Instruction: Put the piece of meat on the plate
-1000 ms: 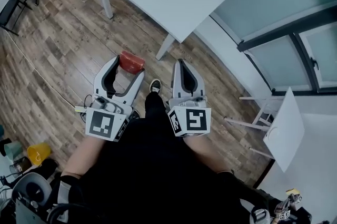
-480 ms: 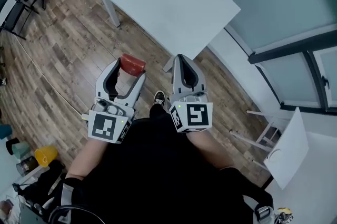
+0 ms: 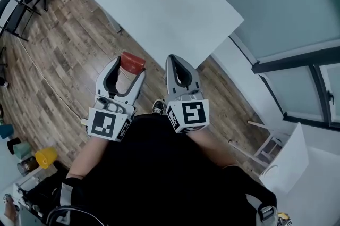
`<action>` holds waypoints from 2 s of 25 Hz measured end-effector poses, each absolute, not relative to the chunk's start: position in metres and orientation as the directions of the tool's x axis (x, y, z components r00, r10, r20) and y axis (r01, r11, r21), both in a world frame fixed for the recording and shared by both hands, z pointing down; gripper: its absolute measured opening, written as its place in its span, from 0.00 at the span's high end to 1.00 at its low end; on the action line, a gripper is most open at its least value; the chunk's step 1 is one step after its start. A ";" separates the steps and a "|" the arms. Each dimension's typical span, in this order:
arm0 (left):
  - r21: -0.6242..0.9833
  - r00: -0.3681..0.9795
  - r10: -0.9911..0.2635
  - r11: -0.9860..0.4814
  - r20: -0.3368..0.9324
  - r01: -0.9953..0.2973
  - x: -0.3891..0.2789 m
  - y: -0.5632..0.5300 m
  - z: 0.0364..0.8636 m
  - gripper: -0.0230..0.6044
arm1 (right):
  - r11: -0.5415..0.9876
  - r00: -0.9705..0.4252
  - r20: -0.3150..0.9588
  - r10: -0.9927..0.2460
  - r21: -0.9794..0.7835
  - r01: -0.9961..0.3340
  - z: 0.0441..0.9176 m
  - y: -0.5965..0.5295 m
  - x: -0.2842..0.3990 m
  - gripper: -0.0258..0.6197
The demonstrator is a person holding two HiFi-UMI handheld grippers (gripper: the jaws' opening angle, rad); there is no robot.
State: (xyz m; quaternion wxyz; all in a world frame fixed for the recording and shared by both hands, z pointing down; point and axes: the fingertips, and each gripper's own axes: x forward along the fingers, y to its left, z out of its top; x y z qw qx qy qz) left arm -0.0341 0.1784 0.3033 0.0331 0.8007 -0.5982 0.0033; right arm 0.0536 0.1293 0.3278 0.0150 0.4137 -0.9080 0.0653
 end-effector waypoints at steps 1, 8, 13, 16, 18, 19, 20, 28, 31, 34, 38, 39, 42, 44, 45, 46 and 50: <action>0.046 0.281 -0.959 -0.279 0.041 -0.959 -0.033 0.173 0.303 0.52 | 0.656 -0.664 0.081 -0.743 -0.110 -0.747 0.328 0.124 0.054 0.96; 0.032 0.257 -0.966 -0.256 0.019 -0.966 -0.019 0.144 0.299 0.52 | 0.673 -0.681 0.069 -0.729 -0.107 -0.732 0.327 0.091 0.067 0.96; 0.033 0.240 -0.970 -0.239 0.031 -0.971 -0.025 0.137 0.301 0.51 | 0.688 -0.696 0.086 -0.713 -0.110 -0.717 0.333 0.088 0.058 0.96; 0.051 0.235 -0.970 -0.232 0.059 -0.971 -0.029 0.134 0.307 0.51 | 0.694 -0.703 0.099 -0.705 -0.111 -0.711 0.338 0.086 0.052 0.96; 0.059 0.236 -0.969 -0.232 0.069 -0.971 -0.034 0.130 0.311 0.51 | 0.693 -0.701 0.103 -0.706 -0.105 -0.713 0.340 0.081 0.048 0.96; 0.060 0.237 -0.970 -0.233 0.062 -0.971 -0.038 0.126 0.311 0.51 | 0.691 -0.698 0.105 -0.708 -0.101 -0.716 0.340 0.078 0.044 0.96; 0.060 0.239 -0.970 -0.236 0.047 -0.970 -0.043 0.121 0.311 0.51 | 0.688 -0.695 0.106 -0.711 -0.098 -0.719 0.341 0.074 0.041 0.96; 0.084 0.285 -0.956 -0.280 0.065 -0.956 -0.063 0.071 0.317 0.51 | 0.655 -0.659 0.139 -0.740 -0.076 -0.752 0.347 0.034 0.021 0.96; 0.097 0.317 -0.947 -0.312 0.044 -0.945 -0.078 0.049 0.318 0.51 | 0.647 -0.651 0.158 -0.743 -0.080 -0.758 0.355 0.018 0.001 0.96; 0.106 0.341 -0.938 -0.334 0.059 -0.937 -0.094 0.027 0.322 0.52 | 0.636 -0.638 0.178 -0.749 -0.073 -0.768 0.359 -0.001 -0.015 0.96; 0.120 0.366 -0.927 -0.356 0.077 -0.927 -0.114 0.000 0.325 0.52 | 0.607 -0.604 0.197 -0.772 -0.051 -0.793 0.361 -0.030 -0.032 0.96; 0.123 0.374 -0.925 -0.365 0.069 -0.923 -0.120 -0.005 0.324 0.51 | 0.600 -0.596 0.199 -0.778 -0.045 -0.799 0.360 -0.036 -0.037 0.96; 0.132 0.395 -0.915 -0.384 0.077 -0.914 -0.136 -0.019 0.326 0.51 | 0.576 -0.571 0.207 -0.795 -0.041 -0.816 0.359 -0.051 -0.053 0.96; 0.134 0.405 -0.909 -0.392 0.098 -0.910 -0.146 -0.028 0.330 0.52 | 0.561 -0.556 0.213 -0.804 -0.042 -0.827 0.360 -0.059 -0.060 0.96; 0.136 0.411 -0.906 -0.397 0.100 -0.908 -0.149 -0.032 0.331 0.52 | 0.554 -0.548 0.217 -0.808 -0.042 -0.832 0.361 -0.063 -0.062 0.96; 0.136 0.417 -0.904 -0.403 0.097 -0.905 -0.152 -0.036 0.330 0.51 | 0.546 -0.541 0.219 -0.812 -0.042 -0.837 0.362 -0.065 -0.064 0.96; 0.138 0.434 -0.897 -0.422 0.079 -0.896 -0.163 -0.051 0.329 0.51 | 0.510 -0.505 0.231 -0.831 -0.045 -0.859 0.366 -0.077 -0.069 0.96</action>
